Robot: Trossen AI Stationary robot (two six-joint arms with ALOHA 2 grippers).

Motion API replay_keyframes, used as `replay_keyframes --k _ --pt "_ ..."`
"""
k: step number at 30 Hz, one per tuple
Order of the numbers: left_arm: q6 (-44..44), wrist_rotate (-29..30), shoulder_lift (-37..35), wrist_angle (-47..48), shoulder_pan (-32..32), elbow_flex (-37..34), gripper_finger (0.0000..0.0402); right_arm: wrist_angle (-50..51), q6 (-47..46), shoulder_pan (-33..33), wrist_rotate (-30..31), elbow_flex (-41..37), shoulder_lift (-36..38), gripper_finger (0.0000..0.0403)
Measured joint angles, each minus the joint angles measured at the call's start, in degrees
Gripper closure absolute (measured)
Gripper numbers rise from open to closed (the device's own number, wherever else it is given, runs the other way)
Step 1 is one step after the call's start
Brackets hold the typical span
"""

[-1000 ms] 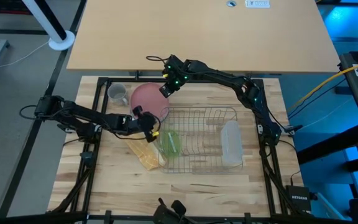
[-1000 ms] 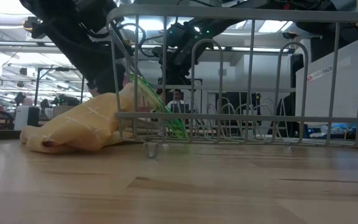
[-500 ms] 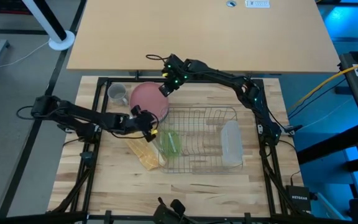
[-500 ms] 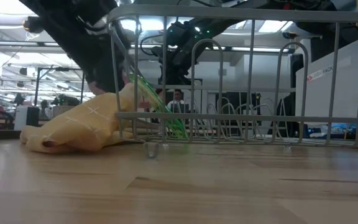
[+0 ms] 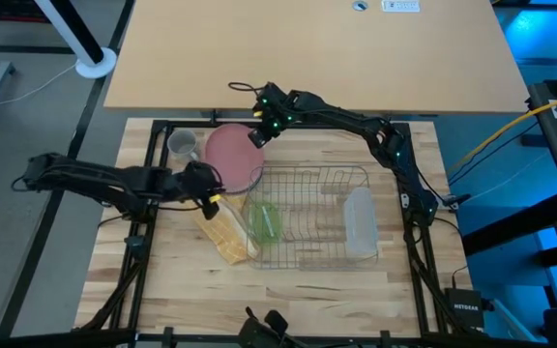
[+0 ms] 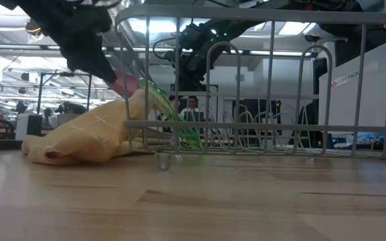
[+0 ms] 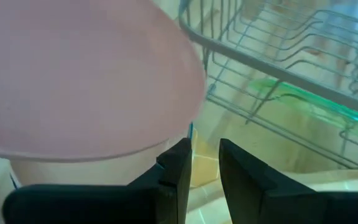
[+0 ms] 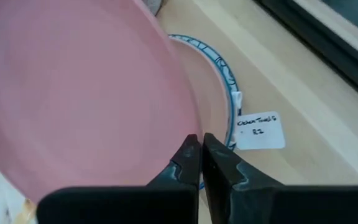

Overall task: Sort dishes
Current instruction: Put the pink plate in the dish rack

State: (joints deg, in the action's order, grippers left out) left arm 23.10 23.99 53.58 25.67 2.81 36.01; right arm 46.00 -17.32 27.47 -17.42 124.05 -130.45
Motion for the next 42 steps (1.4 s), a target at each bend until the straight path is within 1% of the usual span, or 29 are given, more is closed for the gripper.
replay_keyframes --k 3,7,12,14,18,21,23,27,33,38,42 --pt "-5.34 -2.31 -0.91 -0.41 0.39 0.00 0.0328 0.31 0.00 -0.01 -0.80 0.00 0.00 0.0397" --pt "-12.65 -6.16 -1.02 -0.84 2.45 0.00 0.0328 0.58 -0.03 -0.01 -2.34 0.00 0.00 0.0397" --pt "-20.75 -6.26 -1.02 -1.89 6.05 0.00 0.0328 1.62 -0.61 -0.01 -4.25 0.02 0.00 0.0396" --pt "-24.88 -4.96 -1.01 -3.42 7.19 0.00 0.0328 2.20 -0.66 -0.03 -4.39 0.02 0.00 0.0398" --pt "-33.86 0.49 -1.01 -6.72 8.49 0.02 0.0328 3.25 -0.94 -0.03 -5.06 0.02 0.00 0.0396" --pt "-41.93 2.26 -0.80 -6.83 8.57 0.03 0.0328 4.21 -1.75 -0.03 -6.57 0.02 0.00 0.0395" --pt "-44.87 3.10 -0.14 -6.04 8.34 0.04 0.0328 4.22 -1.94 -0.03 -7.74 0.03 0.00 0.0397" --pt "-45.60 3.38 2.02 -3.03 7.97 0.04 0.0328 4.24 -1.95 -0.09 -9.20 0.02 0.00 0.0396" --pt "-40.43 6.86 5.75 -2.49 7.98 0.04 0.0320 4.39 -2.27 -0.09 -9.28 0.02 0.00 0.0398" --pt "-41.60 8.17 7.53 -4.00 7.98 0.04 0.0284 4.46 -2.38 -0.09 -9.28 0.02 0.00 0.0396" --pt "-46.43 9.61 7.72 -8.89 7.98 0.04 0.0253 4.92 -2.40 -0.09 -9.28 0.02 0.00 0.0397"
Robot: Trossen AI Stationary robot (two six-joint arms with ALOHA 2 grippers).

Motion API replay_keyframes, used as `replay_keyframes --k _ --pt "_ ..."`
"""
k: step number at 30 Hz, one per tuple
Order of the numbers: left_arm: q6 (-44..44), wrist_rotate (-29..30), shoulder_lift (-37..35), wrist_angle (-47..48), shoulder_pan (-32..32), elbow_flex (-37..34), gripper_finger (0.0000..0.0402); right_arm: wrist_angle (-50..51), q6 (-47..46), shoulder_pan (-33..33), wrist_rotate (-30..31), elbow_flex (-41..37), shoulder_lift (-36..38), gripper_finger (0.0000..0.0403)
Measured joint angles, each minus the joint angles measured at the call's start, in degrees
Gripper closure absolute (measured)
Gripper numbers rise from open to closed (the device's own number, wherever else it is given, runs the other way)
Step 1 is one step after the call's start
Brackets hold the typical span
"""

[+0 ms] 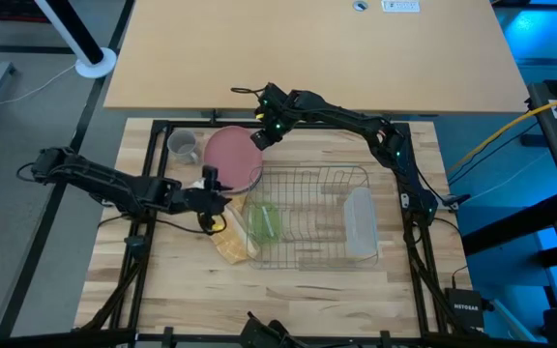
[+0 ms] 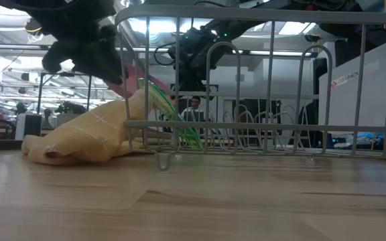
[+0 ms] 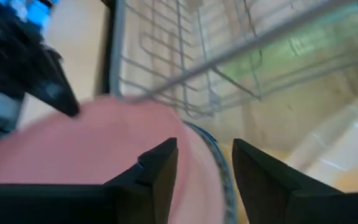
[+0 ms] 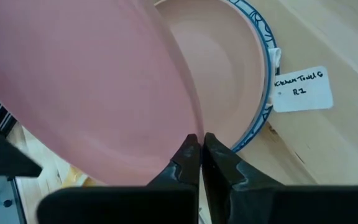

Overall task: Sort dishes
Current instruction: Put the pink plate in the dish rack

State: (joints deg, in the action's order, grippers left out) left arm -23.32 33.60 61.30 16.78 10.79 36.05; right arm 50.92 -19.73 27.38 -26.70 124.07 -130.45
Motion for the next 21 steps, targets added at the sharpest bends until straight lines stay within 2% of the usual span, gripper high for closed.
replay_keyframes --k 4,9,14,21 --pt "-5.23 1.84 -0.02 -3.14 0.00 0.13 0.0240 0.06 0.01 0.00 0.00 0.00 0.00 0.0397" --pt "-10.00 4.65 -0.01 0.50 0.00 0.31 0.0244 0.27 0.02 0.00 0.00 0.00 0.00 0.0396" --pt "-11.29 5.02 -0.02 4.88 -0.20 0.31 0.0250 0.28 0.02 0.00 0.00 0.00 0.00 0.0395" --pt "-11.34 8.84 -0.02 9.73 -1.43 0.31 0.0251 0.31 0.02 0.00 -0.03 0.00 0.00 0.0396"
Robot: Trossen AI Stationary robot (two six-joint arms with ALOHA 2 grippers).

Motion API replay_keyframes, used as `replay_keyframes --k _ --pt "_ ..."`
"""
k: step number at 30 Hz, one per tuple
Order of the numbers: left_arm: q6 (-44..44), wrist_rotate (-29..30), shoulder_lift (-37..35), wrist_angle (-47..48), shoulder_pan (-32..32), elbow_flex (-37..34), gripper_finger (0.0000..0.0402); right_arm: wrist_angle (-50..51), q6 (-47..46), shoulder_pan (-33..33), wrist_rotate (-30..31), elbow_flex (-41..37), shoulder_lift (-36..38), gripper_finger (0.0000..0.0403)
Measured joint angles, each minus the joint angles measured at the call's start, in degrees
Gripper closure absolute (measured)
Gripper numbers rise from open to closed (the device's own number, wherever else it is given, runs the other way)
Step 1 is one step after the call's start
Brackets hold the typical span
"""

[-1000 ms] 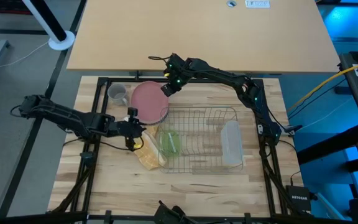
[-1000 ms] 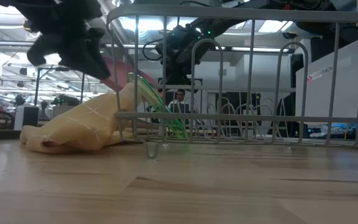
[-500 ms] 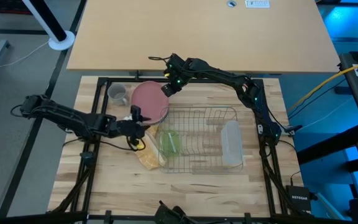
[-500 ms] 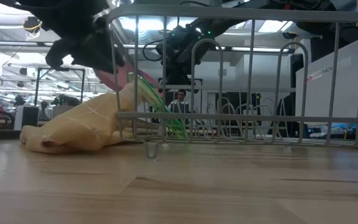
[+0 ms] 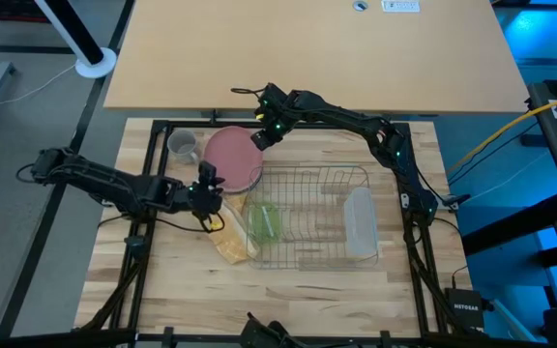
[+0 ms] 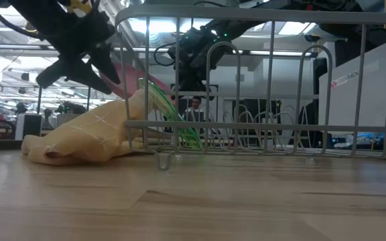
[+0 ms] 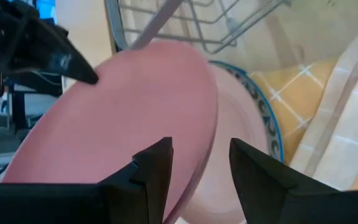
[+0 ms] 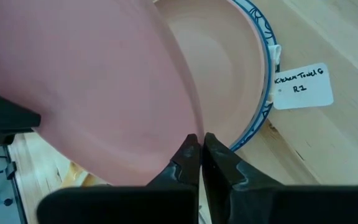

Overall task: Sort dishes
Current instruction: Put the pink plate in the dish rack

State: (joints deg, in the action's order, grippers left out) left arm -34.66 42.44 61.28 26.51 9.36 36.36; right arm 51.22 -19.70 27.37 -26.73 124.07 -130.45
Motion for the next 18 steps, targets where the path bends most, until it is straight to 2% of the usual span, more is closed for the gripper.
replay_keyframes --k 9,12,18 --pt "-3.29 0.37 0.00 -0.07 -1.26 0.02 0.0260 -0.07 -1.21 -0.04 -4.00 0.00 0.00 0.0393" --pt "-3.16 0.35 0.01 0.09 -1.26 0.02 0.0287 -0.09 -1.27 -0.04 -4.34 0.00 0.00 0.0392" --pt "-2.89 -1.15 0.07 0.29 -1.20 0.02 0.0370 -0.39 -1.33 -0.01 -4.45 0.00 0.00 0.0391"
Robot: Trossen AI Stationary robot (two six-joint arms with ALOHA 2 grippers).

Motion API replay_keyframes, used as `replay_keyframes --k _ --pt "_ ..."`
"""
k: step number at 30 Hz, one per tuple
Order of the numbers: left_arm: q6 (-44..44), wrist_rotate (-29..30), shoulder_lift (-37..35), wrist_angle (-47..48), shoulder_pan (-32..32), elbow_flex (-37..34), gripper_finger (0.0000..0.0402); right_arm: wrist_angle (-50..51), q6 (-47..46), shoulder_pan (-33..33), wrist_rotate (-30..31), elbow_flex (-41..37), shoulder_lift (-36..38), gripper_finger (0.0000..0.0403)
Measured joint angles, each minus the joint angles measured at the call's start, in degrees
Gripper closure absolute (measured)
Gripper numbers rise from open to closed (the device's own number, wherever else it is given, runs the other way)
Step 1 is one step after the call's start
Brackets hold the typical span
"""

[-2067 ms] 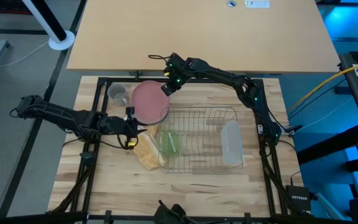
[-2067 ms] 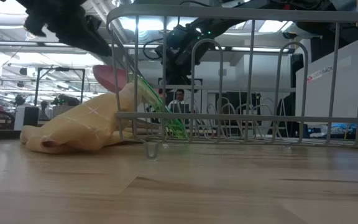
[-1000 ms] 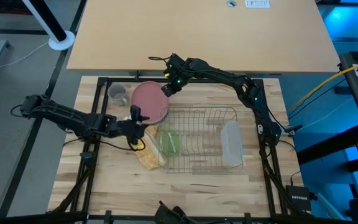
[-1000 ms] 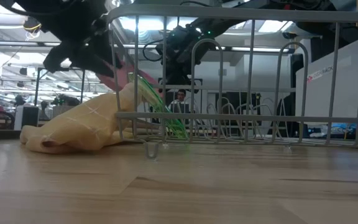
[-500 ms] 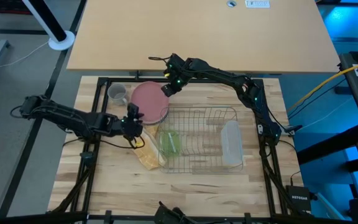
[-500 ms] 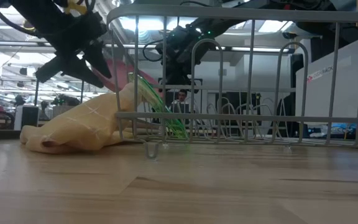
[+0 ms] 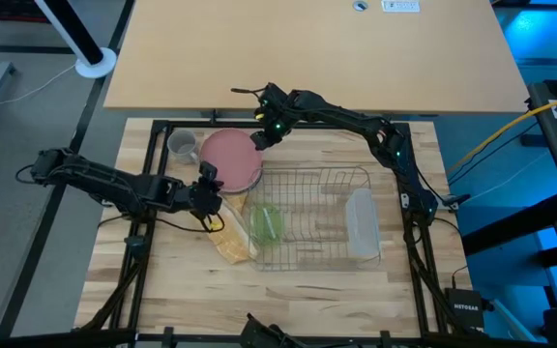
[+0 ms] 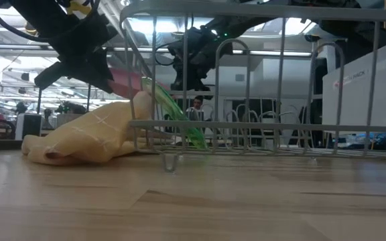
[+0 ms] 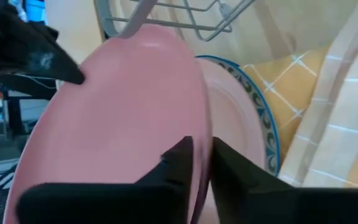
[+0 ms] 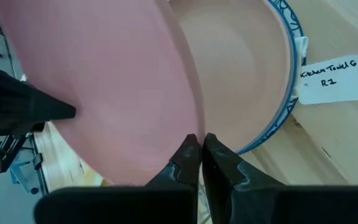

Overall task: Sort dishes
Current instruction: Put the pink plate in the dish rack

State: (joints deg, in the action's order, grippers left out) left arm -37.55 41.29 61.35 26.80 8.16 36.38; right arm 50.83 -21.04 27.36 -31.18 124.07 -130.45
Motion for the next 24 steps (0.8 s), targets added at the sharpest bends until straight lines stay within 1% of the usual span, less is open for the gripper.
replay_keyframes --k 1,3,8,12,15,19,22,24 --pt "0.48 -0.26 0.02 0.03 0.00 0.00 0.0382 -0.31 0.00 0.02 -0.01 0.01 0.01 0.0391" --pt "1.80 -0.88 0.04 -0.02 0.00 0.00 0.0394 -1.12 0.02 0.06 -0.11 0.02 0.05 0.0391" --pt "3.65 -1.00 0.04 0.00 0.14 -0.02 0.0395 -5.59 0.07 0.04 0.08 0.02 0.07 0.0391" --pt "7.61 -0.76 -0.01 -0.61 0.20 -0.02 0.0397 -9.49 0.11 0.08 -0.53 0.02 0.07 0.0383" --pt "8.81 -0.59 -0.03 -0.59 0.20 0.00 0.0398 -12.28 0.26 0.17 -3.13 0.02 0.07 0.0361" --pt "9.56 -0.48 -0.10 -0.50 0.20 -0.02 0.0398 -14.51 0.24 0.19 -5.76 0.00 0.07 0.0317" --pt "10.51 -0.41 -0.10 -0.48 0.20 -0.02 0.0399 -14.75 0.22 0.19 -6.07 0.00 0.07 0.0286" --pt "13.32 -0.50 -0.10 -0.68 0.21 0.00 0.0399 -14.87 0.22 0.11 -5.03 0.00 0.07 0.0271"
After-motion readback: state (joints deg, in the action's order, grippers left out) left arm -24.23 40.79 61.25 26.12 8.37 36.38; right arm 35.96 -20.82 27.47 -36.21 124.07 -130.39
